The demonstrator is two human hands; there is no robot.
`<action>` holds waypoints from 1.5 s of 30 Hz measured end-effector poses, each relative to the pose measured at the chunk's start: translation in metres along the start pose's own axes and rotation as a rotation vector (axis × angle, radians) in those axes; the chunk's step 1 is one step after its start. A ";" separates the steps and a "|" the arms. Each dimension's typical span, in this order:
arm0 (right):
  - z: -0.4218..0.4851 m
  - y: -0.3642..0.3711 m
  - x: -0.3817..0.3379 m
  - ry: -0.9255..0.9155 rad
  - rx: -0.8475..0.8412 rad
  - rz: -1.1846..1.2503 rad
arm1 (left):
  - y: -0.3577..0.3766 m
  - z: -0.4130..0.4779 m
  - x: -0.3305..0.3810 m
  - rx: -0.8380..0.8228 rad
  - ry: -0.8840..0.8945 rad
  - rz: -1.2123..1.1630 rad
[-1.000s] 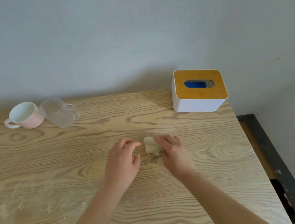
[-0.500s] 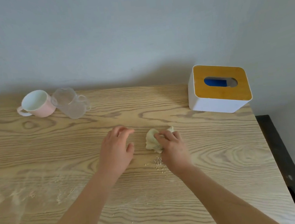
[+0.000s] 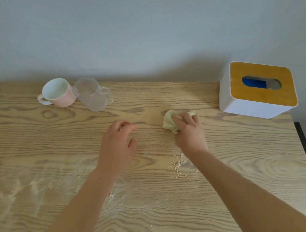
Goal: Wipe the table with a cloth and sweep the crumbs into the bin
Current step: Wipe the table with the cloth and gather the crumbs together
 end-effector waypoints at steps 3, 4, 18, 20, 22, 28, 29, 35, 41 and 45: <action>-0.026 0.021 -0.048 -0.196 -0.114 0.064 | -0.004 0.003 -0.004 0.009 -0.003 0.001; -0.029 0.022 -0.057 -0.255 -0.146 0.106 | -0.007 0.004 -0.006 0.020 0.002 0.002; 0.018 0.033 -0.064 -0.019 -0.123 -0.058 | -0.026 -0.002 -0.036 0.050 -0.033 -0.005; -0.017 0.047 -0.093 -0.178 -0.164 -0.038 | -0.025 -0.003 -0.036 0.060 -0.018 -0.004; -0.052 0.052 -0.112 -0.308 -0.209 0.042 | -0.024 -0.008 -0.036 0.069 -0.025 -0.010; -0.039 -0.008 -0.066 -0.207 0.066 0.176 | -0.021 -0.023 -0.037 0.085 -0.032 -0.021; -0.027 -0.022 -0.043 -0.107 0.126 0.144 | -0.022 -0.026 -0.036 0.084 -0.033 -0.027; -0.003 -0.031 0.044 0.333 -0.033 -0.196 | -0.018 -0.038 -0.029 0.067 -0.031 -0.033; -0.053 0.032 -0.082 -0.197 -0.187 -0.089 | -0.013 -0.047 -0.021 0.054 -0.001 -0.028; -0.065 0.019 -0.103 -0.308 -0.107 0.063 | -0.015 -0.051 -0.014 0.059 0.013 -0.018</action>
Point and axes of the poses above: each hand's wrist, its own z-axis towards the middle knuckle, its own y-axis out of the palm, x = y × z, the point moved 7 cm from there along z, towards the middle knuckle, and after that the axes turned 2 degrees about y, right-handed, at the moved point
